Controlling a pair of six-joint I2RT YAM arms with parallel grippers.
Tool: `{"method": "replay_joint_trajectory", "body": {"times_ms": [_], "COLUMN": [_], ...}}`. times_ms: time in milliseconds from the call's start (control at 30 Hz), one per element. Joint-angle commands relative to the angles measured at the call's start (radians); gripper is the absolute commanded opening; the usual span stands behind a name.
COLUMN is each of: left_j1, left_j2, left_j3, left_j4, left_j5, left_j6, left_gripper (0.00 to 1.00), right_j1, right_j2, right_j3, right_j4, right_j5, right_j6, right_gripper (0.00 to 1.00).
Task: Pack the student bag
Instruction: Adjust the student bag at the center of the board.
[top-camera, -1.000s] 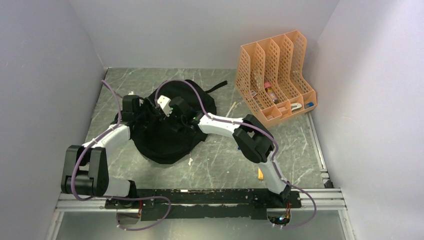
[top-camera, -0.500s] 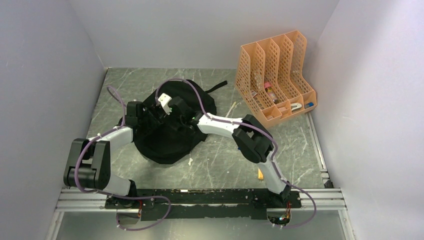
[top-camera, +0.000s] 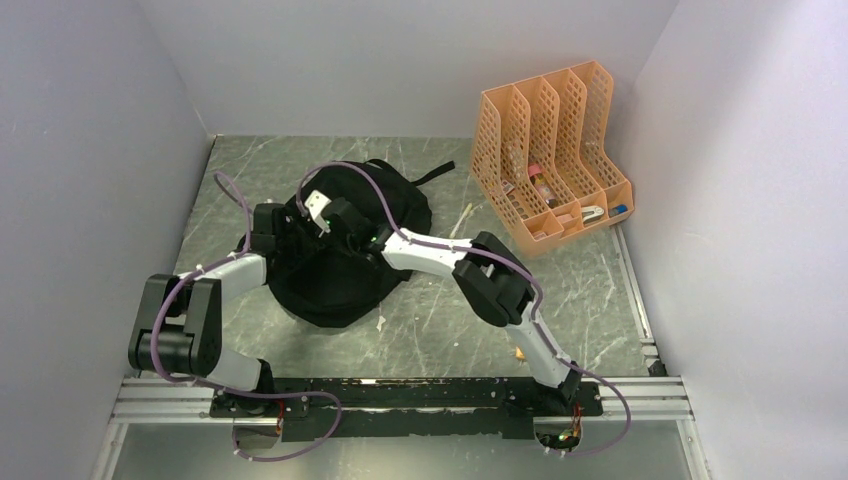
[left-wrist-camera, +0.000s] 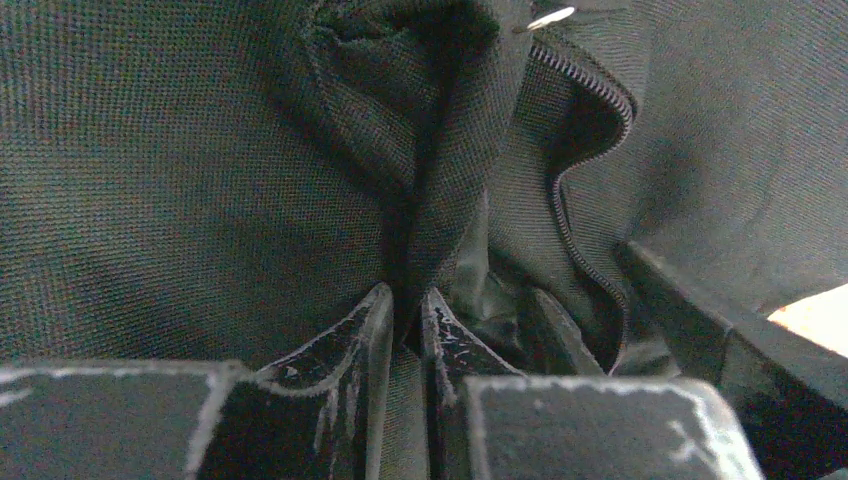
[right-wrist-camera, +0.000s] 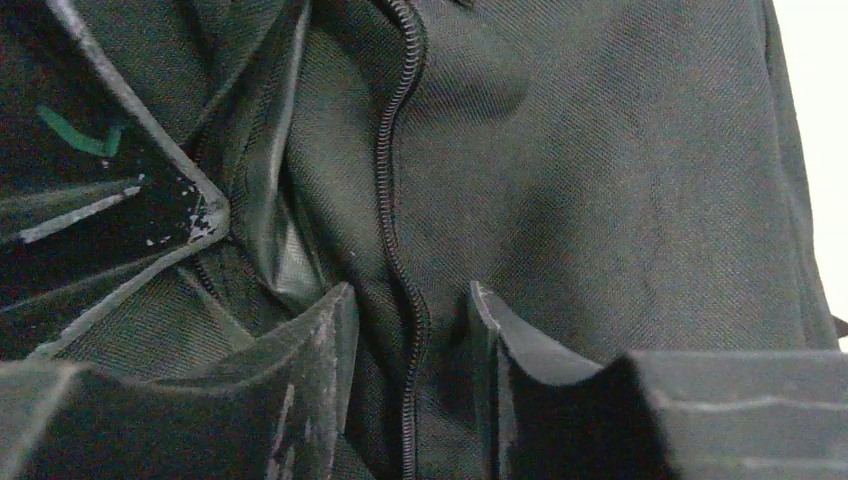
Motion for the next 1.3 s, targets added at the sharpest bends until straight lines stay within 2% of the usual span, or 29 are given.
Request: {"method": "replay_joint_trajectory", "body": {"times_ms": [0, 167, 267, 467, 600, 667, 867, 967, 1033, 1133, 1233, 1267], "left_j1": [-0.002, -0.002, -0.003, -0.003, -0.003, -0.002, -0.003, -0.003, -0.003, -0.002, -0.003, -0.002], "left_j2": [0.02, 0.01, -0.008, -0.038, -0.046, -0.046, -0.057, -0.061, -0.061, -0.054, -0.052, -0.053], "left_j3": [-0.024, -0.021, -0.018, -0.016, -0.018, -0.017, -0.022, -0.028, -0.032, -0.037, -0.042, -0.043], "left_j4": [-0.025, -0.029, -0.037, -0.042, -0.04, -0.042, -0.055, -0.056, -0.05, -0.043, -0.035, -0.034], "left_j5": [0.011, 0.017, 0.011, 0.021, 0.029, 0.033, 0.027, 0.025, 0.029, 0.039, 0.046, 0.048], "left_j6": [0.025, 0.036, 0.045, 0.062, 0.065, 0.068, 0.076, 0.078, 0.077, 0.076, 0.076, 0.077], "left_gripper": [0.2, 0.18, 0.17, 0.17, 0.17, 0.16, 0.16, 0.16, 0.16, 0.15, 0.06, 0.05], "right_j1": [-0.041, -0.052, -0.064, -0.092, -0.114, -0.114, -0.114, -0.115, -0.114, -0.113, -0.113, -0.113], "right_j2": [-0.026, -0.079, -0.103, -0.15, -0.144, -0.127, -0.094, -0.111, -0.133, -0.17, -0.191, -0.191], "right_j3": [-0.023, -0.022, -0.015, -0.028, -0.025, -0.01, 0.007, -0.008, -0.025, -0.05, -0.078, -0.085], "right_j4": [0.062, 0.06, 0.045, 0.044, 0.038, 0.023, 0.0, 0.007, 0.017, 0.038, 0.109, 0.128], "right_j5": [0.098, 0.038, -0.001, -0.108, -0.181, -0.187, -0.164, -0.174, -0.252, -0.409, -0.46, -0.452], "right_j6": [-0.008, 0.03, 0.064, 0.139, 0.177, 0.177, 0.176, 0.166, 0.142, 0.111, 0.133, 0.137], "right_gripper": [0.38, 0.23, 0.19, 0.17, 0.37, 0.43, 0.44, 0.49, 0.55, 0.59, 0.59, 0.59]}}
